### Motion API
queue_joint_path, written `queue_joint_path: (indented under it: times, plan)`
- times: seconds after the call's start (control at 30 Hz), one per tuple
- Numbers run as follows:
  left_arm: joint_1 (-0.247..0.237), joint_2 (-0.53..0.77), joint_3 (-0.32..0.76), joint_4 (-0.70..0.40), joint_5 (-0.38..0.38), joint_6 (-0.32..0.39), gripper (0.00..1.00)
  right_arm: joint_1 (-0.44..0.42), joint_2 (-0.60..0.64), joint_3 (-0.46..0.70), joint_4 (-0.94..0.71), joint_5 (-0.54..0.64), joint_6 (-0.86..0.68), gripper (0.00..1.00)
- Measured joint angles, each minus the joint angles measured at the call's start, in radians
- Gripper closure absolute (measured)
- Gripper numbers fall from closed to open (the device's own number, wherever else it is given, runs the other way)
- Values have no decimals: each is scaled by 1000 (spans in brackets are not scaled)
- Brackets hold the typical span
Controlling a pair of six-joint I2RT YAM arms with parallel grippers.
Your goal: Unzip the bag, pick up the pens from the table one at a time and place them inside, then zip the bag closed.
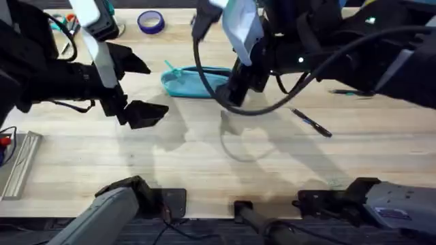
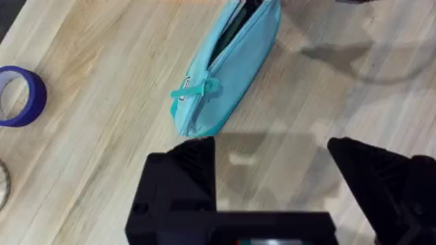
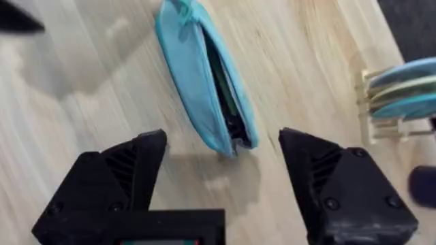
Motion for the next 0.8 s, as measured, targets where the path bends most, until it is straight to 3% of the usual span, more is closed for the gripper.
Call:
queue_joint_path:
  times: [0.37,0.4,0.5,0.63,0.67,0.8]
  plan:
    - [0,0,0,0,0,0,7,0,0,0,-34,11,-133,5]
    - [0,0,0,0,0,0,7,0,0,0,-35,11,-143,47]
    - [0,0,0,0,0,0,7,0,0,0,-37,11,-148,335]
    - [0,0,0,0,0,0,7,0,0,0,-43,10,-145,891]
    - [0,0,0,0,0,0,7,0,0,0,-45,10,-133,953]
    - [0,0,0,0,0,0,7,0,0,0,-45,10,-49,972]
